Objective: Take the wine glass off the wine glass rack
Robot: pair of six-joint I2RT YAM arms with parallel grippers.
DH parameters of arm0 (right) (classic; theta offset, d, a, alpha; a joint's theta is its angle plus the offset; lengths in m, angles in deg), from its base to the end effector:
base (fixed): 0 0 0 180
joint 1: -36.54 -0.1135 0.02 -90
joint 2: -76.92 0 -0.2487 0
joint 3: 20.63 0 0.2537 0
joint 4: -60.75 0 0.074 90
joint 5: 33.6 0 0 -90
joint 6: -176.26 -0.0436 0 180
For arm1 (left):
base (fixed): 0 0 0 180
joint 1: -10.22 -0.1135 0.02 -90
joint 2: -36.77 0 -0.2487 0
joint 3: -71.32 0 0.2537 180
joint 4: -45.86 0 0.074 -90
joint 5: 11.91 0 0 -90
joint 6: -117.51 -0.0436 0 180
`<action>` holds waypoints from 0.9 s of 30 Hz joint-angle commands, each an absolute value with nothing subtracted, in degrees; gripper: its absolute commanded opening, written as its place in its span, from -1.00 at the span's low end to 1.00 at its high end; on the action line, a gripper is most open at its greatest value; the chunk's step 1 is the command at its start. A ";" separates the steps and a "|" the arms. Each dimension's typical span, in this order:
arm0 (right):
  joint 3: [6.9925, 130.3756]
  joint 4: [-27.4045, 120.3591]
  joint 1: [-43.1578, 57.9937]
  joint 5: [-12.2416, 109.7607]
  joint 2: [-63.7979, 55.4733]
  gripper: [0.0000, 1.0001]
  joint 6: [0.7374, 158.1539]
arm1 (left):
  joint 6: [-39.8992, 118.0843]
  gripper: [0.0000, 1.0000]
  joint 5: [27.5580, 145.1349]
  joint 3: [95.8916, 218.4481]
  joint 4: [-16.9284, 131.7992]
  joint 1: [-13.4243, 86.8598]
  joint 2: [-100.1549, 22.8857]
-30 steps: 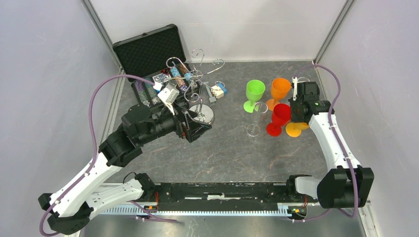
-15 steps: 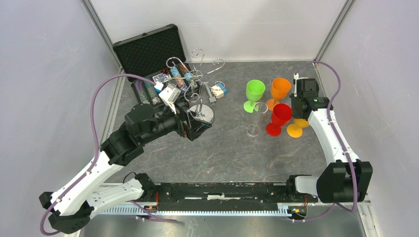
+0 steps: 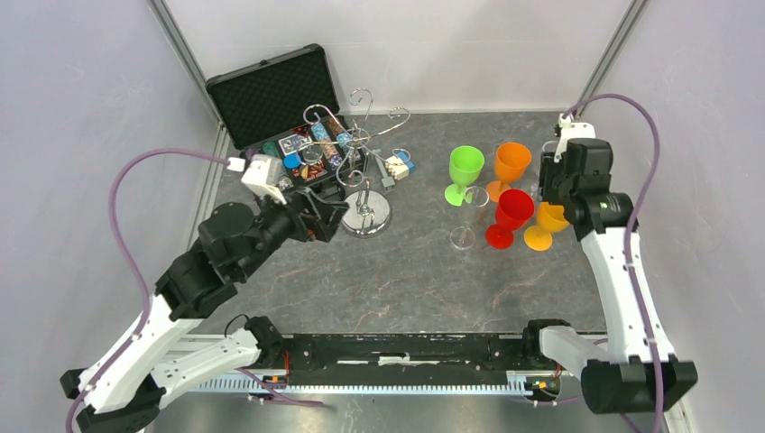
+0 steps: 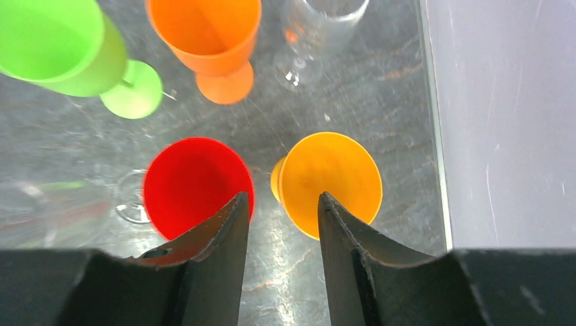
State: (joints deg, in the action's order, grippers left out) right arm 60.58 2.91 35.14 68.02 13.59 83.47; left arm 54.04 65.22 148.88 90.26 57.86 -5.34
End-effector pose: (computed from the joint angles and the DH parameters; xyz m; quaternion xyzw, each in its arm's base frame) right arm 0.2394 -0.0029 0.3387 0.0537 0.9009 -0.0763 0.4238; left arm 0.1131 -0.1097 0.4093 0.0668 0.7559 -0.3214 0.5665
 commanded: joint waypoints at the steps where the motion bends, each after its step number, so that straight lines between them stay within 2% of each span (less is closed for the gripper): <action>1: 62.90 5.53 34.24 62.32 20.48 -0.03 82.91 | 58.37 1.00 50.06 152.28 97.02 57.84 -1.26; 3: 61.83 7.31 34.12 60.60 24.60 0.05 82.65 | 59.21 1.00 46.13 152.67 100.58 57.78 0.50; 5: 61.09 7.74 34.11 60.85 27.84 0.27 82.19 | 59.42 1.00 43.47 152.45 102.78 57.81 2.51; 7: 61.22 6.97 34.10 61.14 30.15 0.52 82.23 | 59.14 1.00 41.41 151.86 104.18 57.81 4.70; 9: 60.30 7.06 34.16 61.43 32.94 0.95 82.02 | 59.20 1.00 39.33 151.54 105.84 57.85 6.64; 15: 56.06 9.25 34.10 65.60 44.40 0.96 79.44 | 64.04 1.00 33.73 153.81 117.56 57.80 8.58; 18: 53.27 9.89 34.09 73.19 49.33 0.96 79.88 | 65.17 1.00 32.80 154.30 122.30 57.79 8.26; 21: 51.58 10.14 34.11 79.30 52.98 0.96 80.07 | 64.82 1.00 32.39 153.28 123.37 57.83 9.03; 27: 49.08 14.90 34.19 83.53 60.17 0.96 79.75 | 63.28 1.00 29.31 151.90 123.27 57.77 9.93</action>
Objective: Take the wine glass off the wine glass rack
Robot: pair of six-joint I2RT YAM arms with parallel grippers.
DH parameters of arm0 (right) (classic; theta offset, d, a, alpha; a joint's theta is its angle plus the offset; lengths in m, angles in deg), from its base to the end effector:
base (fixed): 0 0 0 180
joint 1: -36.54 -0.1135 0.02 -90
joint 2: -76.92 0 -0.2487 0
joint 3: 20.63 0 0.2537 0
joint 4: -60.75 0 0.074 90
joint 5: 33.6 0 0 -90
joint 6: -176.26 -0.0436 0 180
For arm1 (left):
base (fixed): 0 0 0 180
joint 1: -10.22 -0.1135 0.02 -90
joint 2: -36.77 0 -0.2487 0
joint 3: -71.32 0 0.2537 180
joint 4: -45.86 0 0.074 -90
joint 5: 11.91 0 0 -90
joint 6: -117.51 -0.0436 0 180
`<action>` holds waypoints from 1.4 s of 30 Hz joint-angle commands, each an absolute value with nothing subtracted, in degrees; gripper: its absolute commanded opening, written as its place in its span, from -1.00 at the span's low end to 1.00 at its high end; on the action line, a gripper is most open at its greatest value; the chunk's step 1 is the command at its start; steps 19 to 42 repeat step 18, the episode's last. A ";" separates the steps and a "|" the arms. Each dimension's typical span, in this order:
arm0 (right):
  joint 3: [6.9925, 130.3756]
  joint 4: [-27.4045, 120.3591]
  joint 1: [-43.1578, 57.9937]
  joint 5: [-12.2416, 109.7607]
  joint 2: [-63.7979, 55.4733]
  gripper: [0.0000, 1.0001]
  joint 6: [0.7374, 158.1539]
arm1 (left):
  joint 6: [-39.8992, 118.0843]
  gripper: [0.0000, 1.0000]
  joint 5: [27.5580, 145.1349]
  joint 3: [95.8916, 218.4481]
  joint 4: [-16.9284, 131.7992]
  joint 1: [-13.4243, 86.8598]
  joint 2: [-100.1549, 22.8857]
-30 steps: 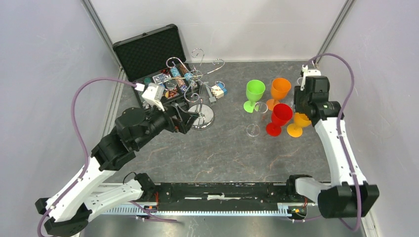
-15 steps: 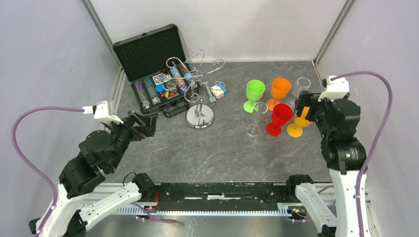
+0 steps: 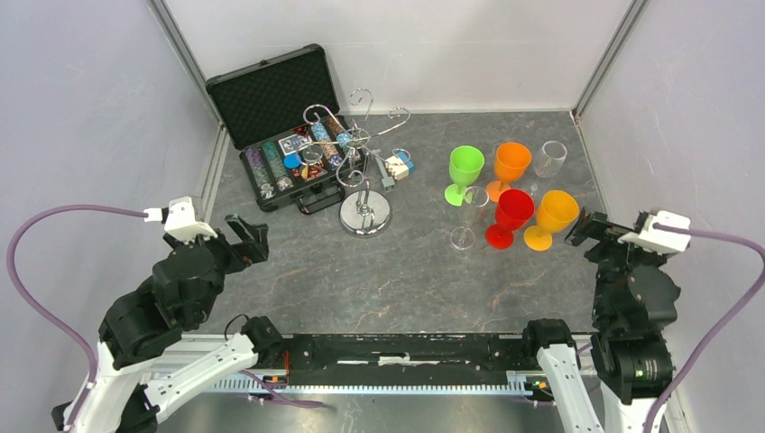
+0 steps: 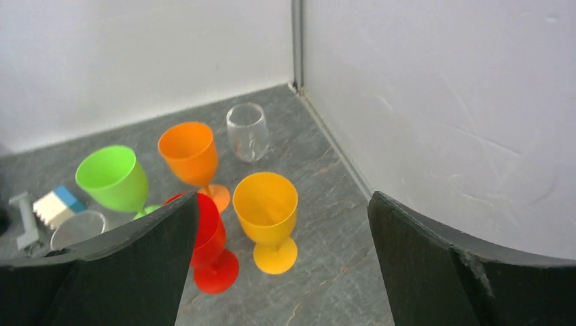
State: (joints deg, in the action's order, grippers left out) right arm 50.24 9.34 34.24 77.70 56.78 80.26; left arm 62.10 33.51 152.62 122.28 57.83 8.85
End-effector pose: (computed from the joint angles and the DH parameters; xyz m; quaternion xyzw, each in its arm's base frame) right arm 0.0623 -0.0133 0.3942 0.1524 0.6945 -0.0811 0.6985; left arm 0.0551 -0.0150 0.3925 -0.1204 0.7905 -0.0971 0.5926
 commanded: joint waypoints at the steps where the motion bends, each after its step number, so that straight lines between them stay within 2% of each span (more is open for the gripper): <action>1: 48.60 15.36 34.25 84.26 60.68 0.96 79.93 | 63.18 1.00 29.27 151.59 123.07 57.77 10.27; 42: 46.14 15.82 34.21 80.42 56.95 0.96 79.24 | 60.93 1.00 27.98 150.74 121.79 57.82 13.70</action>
